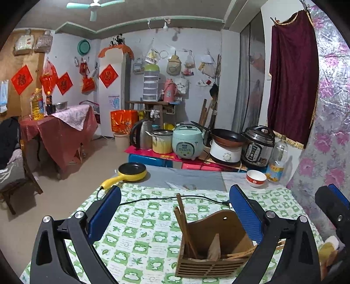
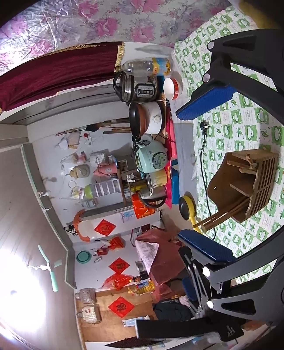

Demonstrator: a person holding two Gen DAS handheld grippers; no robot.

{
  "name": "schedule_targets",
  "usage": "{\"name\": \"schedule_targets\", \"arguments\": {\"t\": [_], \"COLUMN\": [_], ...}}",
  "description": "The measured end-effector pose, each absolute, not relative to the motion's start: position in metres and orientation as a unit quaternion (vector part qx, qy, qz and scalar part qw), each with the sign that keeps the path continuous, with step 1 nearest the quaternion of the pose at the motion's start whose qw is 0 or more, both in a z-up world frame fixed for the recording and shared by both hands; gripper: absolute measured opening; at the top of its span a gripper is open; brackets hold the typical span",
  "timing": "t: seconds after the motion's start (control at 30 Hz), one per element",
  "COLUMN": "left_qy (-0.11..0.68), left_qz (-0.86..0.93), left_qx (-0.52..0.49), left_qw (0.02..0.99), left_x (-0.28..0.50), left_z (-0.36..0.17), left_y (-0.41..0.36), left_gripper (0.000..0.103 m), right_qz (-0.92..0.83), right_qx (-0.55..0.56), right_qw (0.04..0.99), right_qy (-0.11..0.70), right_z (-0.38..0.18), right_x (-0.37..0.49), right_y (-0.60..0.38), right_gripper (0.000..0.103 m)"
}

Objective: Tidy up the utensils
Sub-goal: 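Open both tools to release the chopsticks into the holder, then withdraw, then pull both open tools back from the holder toward the last two chopsticks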

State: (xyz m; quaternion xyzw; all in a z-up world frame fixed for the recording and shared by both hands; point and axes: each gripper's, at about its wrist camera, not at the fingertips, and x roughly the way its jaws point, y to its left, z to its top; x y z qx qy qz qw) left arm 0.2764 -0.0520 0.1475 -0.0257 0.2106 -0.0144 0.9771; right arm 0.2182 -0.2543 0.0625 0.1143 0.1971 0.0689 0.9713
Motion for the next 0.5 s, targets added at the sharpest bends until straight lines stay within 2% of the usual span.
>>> {"name": "schedule_targets", "arguments": {"t": [0.37, 0.5], "left_qy": [0.157, 0.146], "left_qz": [-0.006, -0.003], "left_qx": [-0.054, -0.031], "left_qw": [0.986, 0.989], "left_x": [0.231, 0.214], "left_z": [0.157, 0.154], "left_y": [-0.044, -0.054], "left_gripper": [0.097, 0.097], "right_qz": [0.051, 0.05], "right_qx": [0.097, 0.111], "right_qw": [0.977, 0.976], "right_qy": [0.184, 0.179], "right_z": [0.073, 0.075], "right_x": [0.184, 0.17], "right_y": [-0.255, -0.257], "right_gripper": [0.097, 0.097]}}
